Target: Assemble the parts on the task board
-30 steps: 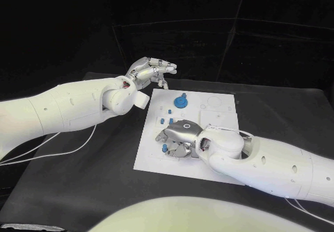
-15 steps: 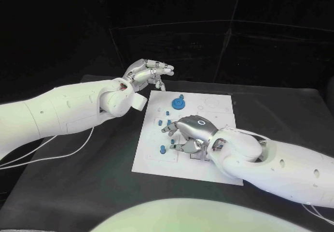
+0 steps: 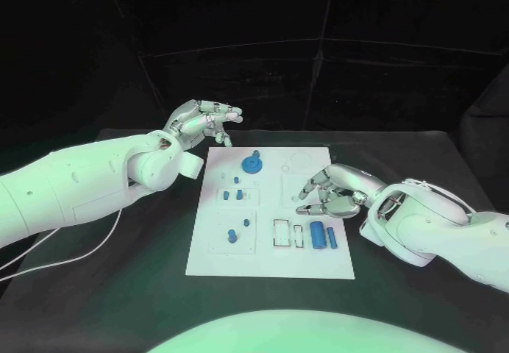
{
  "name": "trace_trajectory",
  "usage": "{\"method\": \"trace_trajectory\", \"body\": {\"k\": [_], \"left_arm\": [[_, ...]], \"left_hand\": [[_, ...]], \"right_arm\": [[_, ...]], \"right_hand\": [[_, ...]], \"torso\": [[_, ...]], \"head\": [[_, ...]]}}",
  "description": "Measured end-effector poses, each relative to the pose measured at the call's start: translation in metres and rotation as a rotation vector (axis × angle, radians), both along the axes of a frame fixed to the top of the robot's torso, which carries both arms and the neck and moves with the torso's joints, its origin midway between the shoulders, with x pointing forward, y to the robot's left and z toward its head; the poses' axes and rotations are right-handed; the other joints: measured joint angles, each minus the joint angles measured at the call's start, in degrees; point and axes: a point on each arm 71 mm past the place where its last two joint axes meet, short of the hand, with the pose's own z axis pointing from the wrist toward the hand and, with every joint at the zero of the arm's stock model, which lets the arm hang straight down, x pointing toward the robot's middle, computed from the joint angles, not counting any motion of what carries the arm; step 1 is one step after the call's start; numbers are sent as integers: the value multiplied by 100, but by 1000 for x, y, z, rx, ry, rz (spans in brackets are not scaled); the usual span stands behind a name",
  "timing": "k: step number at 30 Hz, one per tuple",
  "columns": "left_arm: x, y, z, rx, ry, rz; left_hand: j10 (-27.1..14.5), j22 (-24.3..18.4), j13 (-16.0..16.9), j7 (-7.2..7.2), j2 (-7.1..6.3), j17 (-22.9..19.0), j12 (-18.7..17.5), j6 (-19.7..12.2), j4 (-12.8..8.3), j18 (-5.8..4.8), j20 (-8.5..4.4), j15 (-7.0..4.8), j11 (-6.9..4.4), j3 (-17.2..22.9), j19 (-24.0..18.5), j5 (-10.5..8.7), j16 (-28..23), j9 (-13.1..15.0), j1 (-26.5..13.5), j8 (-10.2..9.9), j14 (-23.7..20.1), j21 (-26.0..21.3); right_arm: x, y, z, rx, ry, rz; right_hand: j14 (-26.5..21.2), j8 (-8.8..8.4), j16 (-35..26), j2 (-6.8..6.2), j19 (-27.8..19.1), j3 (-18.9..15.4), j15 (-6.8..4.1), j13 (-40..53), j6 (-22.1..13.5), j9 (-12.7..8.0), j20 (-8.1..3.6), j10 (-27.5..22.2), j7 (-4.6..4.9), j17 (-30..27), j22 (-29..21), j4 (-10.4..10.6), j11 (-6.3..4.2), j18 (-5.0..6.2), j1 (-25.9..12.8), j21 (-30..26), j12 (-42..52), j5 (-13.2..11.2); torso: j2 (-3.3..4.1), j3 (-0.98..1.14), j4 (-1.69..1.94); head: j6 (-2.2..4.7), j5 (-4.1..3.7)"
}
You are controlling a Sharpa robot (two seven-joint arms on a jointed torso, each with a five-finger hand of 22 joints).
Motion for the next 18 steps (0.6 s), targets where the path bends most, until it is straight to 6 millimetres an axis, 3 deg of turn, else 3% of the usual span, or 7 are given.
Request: {"method": "trace_trajectory", "body": {"k": [2,4,10,18], "left_arm": [[0,0,0,0,0,-1],[0,0,0,0,0,-1],[0,0,0,0,0,0],[0,0,-1,1,0,0]], "left_hand": [[0,0,0,0,0,0,0,0,0,0,0,0,0,0,0,0,0,0,0,0,0,0],[0,0,0,0,0,0,0,0,0,0,0,0,0,0,0,0,0,0,0,0,0,0],[0,-7,0,0,0,0,0,0,-15,0,0,0,0,-15,0,0,0,0,0,0,0,0],[0,-7,-1,0,0,1,-1,0,-15,0,0,0,0,-15,0,0,0,0,0,0,0,0]], "right_arm": [[-1,-11,-2,-18,27,-40],[-2,-18,-3,-36,48,-69],[-6,-29,-12,-89,96,-124],[-13,-30,-24,-171,129,-144]], "right_hand": [[9,149,218,21,44,-185,-33,738,64,82,-15,45,-64,332,156,185,-4,-89,-14,150,625,28],[1,258,354,96,44,-378,-60,1120,78,162,-15,45,-78,543,184,327,-4,-89,17,236,921,20],[1,372,513,130,44,-671,-60,1629,45,281,-15,120,-55,813,184,575,-31,-88,51,323,1270,-24],[1,403,575,152,43,-832,-60,1809,19,341,-14,129,-59,939,183,642,-26,-87,29,348,1354,-74]], "torso": [[-4,-1,-13],[-8,-3,-22],[-14,-4,-38],[-18,-1,-54]], "head": [[4,-30],[4,-49],[-17,-86],[-38,-87]]}}
